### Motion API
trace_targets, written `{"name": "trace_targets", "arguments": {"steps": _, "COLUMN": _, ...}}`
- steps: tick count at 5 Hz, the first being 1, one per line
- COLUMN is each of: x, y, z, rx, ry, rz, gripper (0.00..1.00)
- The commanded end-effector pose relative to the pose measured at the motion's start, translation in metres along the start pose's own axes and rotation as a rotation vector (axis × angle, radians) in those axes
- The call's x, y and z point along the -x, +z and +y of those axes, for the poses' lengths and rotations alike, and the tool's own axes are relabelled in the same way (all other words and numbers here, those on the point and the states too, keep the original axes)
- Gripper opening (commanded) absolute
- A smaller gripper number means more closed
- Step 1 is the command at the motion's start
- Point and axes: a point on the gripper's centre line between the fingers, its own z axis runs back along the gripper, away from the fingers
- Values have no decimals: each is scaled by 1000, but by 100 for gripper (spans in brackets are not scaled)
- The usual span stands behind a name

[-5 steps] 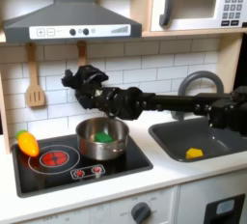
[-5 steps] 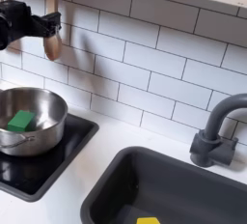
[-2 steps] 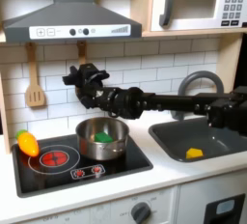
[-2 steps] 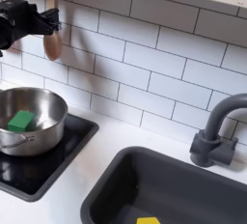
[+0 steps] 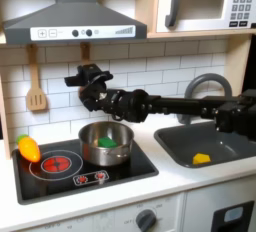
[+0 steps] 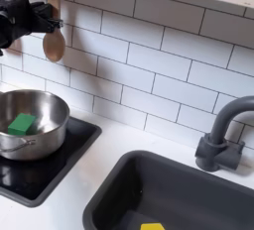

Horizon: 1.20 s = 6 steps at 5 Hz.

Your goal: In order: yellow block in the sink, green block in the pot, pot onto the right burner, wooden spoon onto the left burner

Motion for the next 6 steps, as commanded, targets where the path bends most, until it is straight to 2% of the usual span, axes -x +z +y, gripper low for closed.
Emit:
{"name": "trace_targets", "arguments": {"steps": 1, "x": -3, "y": 0, "z": 0, "rx": 1, "ry": 2, "rz": -7, "gripper": 0}}
{"name": "trace_targets", "arguments": {"steps": 2, "x": -5, "y": -1, "z": 0, "rx": 2, "ry": 6, "rz": -14, "gripper": 0}}
{"name": "trace_targets", "arguments": {"steps": 3, "x": -6, "y": 0, "z": 0, "rx": -9, "ry": 7, "rz": -10, "gripper": 100}}
{"name": "trace_targets", "arguments": {"steps": 6, "x": -5, "y": -3, "z": 2, "rx": -9, "ry": 11, "rz": -8, "gripper": 100}}
